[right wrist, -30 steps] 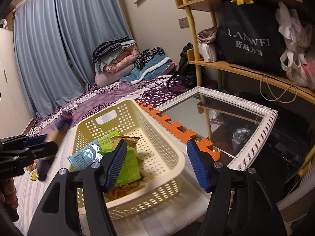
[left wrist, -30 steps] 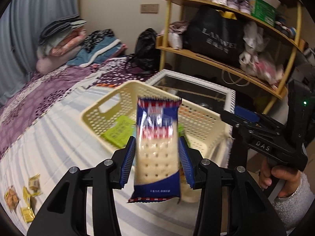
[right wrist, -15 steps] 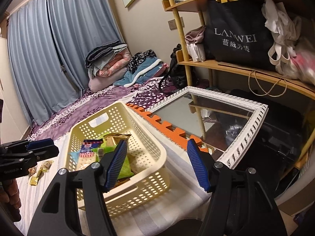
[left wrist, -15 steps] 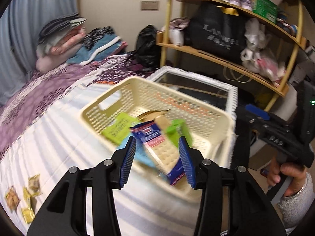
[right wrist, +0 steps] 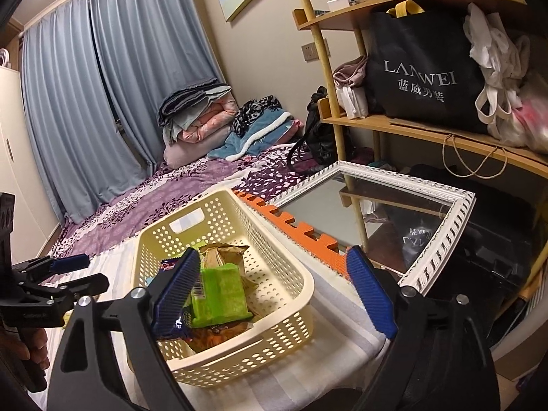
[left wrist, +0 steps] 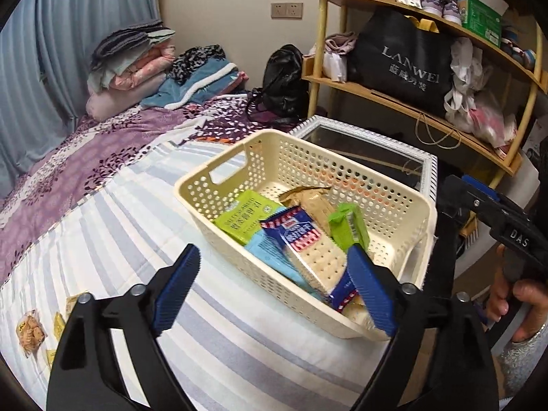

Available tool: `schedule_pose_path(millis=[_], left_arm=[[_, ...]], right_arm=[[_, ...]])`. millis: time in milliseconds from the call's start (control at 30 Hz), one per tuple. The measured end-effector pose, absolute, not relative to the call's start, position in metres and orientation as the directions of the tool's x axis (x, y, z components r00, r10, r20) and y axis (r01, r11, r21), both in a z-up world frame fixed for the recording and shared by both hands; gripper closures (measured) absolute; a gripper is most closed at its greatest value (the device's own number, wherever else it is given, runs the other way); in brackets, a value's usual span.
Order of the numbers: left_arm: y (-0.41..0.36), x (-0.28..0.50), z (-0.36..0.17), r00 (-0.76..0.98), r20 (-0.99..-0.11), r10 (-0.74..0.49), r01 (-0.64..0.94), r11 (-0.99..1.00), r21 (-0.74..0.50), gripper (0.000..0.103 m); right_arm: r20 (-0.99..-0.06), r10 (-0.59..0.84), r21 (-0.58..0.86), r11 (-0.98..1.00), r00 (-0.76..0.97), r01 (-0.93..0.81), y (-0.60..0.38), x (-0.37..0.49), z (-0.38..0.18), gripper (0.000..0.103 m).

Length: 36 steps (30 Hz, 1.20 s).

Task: Organize snacks
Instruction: 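Lower the cracker packet into the basket and open the left tool, then move both tools back over the remaining snacks on the bed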

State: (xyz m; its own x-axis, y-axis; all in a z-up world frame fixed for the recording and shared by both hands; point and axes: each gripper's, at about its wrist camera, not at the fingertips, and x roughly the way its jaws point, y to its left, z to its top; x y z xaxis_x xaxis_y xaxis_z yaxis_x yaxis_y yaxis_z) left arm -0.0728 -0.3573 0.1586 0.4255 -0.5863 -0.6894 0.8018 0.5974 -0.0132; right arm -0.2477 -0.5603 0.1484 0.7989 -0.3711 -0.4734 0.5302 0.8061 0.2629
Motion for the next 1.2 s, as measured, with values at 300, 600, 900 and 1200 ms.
schedule_pose_path(millis=[300,600,900,1200], left_arm=[[-0.333,-0.055,0.168,0.498,-0.675,-0.544,0.728,0.686,-0.015,0.004],[-0.278,-0.029,0.186,0.597,-0.630,-0.497,0.615,0.788,-0.039,0.004],[-0.202,0.000,0.186,0.666,-0.624,-0.409,0.475,0.877,-0.068,0.004],[-0.110,0.018,0.194,0.739,-0.600,-0.305,0.322,0.943,-0.083,0.004]], right_arm=[[-0.435,-0.386,0.280,0.801,0.813,0.530,-0.554,-0.251,0.162,0.005],[-0.407,-0.346,0.286,0.831,0.845,0.477,-0.530,-0.235,0.177,0.005],[-0.371,-0.210,0.255,0.913,0.904,0.317,-0.473,-0.198,0.194,0.005],[-0.353,-0.099,0.204,0.962,0.931,0.179,-0.415,-0.163,0.208,0.005]])
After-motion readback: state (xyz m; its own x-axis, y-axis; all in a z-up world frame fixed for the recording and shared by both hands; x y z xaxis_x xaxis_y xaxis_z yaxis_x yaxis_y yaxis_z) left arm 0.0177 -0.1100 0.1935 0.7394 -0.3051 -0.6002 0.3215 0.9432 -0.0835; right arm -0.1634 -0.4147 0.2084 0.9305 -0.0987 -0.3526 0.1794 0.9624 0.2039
